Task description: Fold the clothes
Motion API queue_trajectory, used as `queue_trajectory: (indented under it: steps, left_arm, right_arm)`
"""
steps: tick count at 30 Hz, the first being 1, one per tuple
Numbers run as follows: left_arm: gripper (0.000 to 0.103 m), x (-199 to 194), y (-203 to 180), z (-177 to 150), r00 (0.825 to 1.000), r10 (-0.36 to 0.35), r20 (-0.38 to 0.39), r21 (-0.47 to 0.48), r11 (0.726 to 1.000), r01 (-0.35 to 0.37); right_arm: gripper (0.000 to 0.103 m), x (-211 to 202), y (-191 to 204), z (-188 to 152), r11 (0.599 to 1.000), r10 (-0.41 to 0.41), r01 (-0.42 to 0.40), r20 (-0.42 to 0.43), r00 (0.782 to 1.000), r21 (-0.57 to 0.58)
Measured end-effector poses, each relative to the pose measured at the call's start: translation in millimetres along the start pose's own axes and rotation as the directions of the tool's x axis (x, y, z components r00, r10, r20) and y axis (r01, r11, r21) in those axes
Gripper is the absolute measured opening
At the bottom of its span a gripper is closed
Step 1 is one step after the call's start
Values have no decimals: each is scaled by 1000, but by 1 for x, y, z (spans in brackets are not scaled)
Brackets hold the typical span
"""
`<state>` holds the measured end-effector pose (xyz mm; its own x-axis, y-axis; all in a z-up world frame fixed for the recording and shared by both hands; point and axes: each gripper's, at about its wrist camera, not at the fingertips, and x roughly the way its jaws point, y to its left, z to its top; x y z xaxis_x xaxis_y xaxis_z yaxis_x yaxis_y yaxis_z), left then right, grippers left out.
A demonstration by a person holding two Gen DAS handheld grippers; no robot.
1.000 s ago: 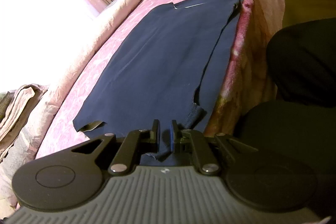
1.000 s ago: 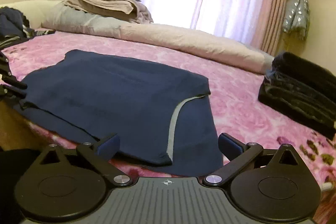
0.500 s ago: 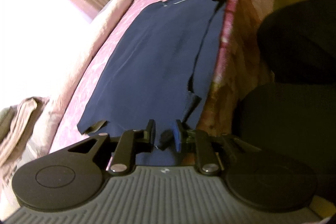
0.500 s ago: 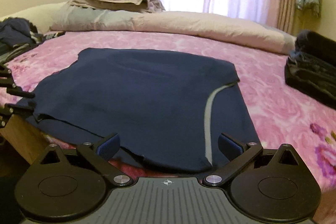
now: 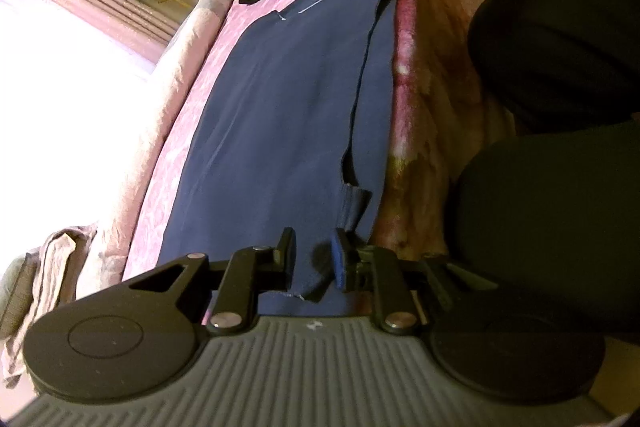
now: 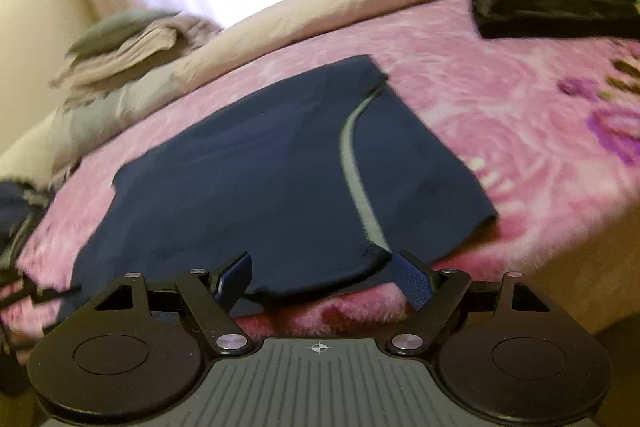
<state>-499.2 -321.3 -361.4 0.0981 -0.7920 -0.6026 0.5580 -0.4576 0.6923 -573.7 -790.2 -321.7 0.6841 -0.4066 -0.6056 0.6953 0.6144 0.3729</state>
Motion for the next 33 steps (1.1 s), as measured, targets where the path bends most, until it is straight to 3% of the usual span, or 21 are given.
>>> queue_trajectory:
  steps: [2, 4, 6, 8, 14, 20, 22, 23, 27, 29, 31, 33]
  left_arm:
    - [16, 2, 1, -1, 1000, -8, -3, -19, 1000, 8]
    - [13, 4, 0, 1, 1000, -16, -3, -25, 1000, 16]
    - [6, 5, 1, 4, 999, -32, -5, -30, 999, 32]
    - [0, 4, 1, 5, 999, -44, -7, -39, 998, 44]
    - [0, -7, 1, 2, 999, -52, -11, -82, 995, 51]
    - [0, -19, 1, -1, 998, -60, -15, -125, 990, 57]
    - [0, -27, 7, -12, 998, -38, -41, -165, 986, 31]
    - [0, -32, 9, -18, 998, -28, -55, -184, 983, 17]
    - [1, -48, 19, -40, 994, 5, -111, -256, 966, -33]
    - [2, -55, 23, -50, 991, 23, -136, -273, 960, -60]
    - [3, -61, 25, -59, 988, 37, -148, -284, 956, -79]
    - [5, -65, 28, -66, 987, 49, -153, -290, 952, -92]
  right_arm:
    - [71, 0, -1, 0, 1000, -7, 7, 7, 1000, 29]
    - [59, 4, -1, 0, 998, -18, 17, 17, 1000, 52]
    - [27, 8, -2, 2, 996, -52, 50, 27, 998, 72]
    - [9, 7, -7, 2, 994, -72, 68, 39, 997, 90]
    - [1, -6, -19, 5, 995, -92, 89, 62, 994, 48]
    - [3, -6, -12, 7, 993, -101, 103, 46, 994, -61]
    - [44, -11, -5, 6, 985, -114, 122, 66, 991, -120]
    - [76, -15, -1, 4, 981, -120, 131, 88, 989, -144]
    - [77, -25, 25, -4, 960, -57, 84, 106, 993, -268]
    - [77, -25, 46, -10, 938, 15, 13, 79, 997, -346]
    - [77, -23, 74, -21, 885, 103, -73, 40, 994, -460]
    - [77, -21, 107, -37, 793, 191, -158, -7, 982, -588]
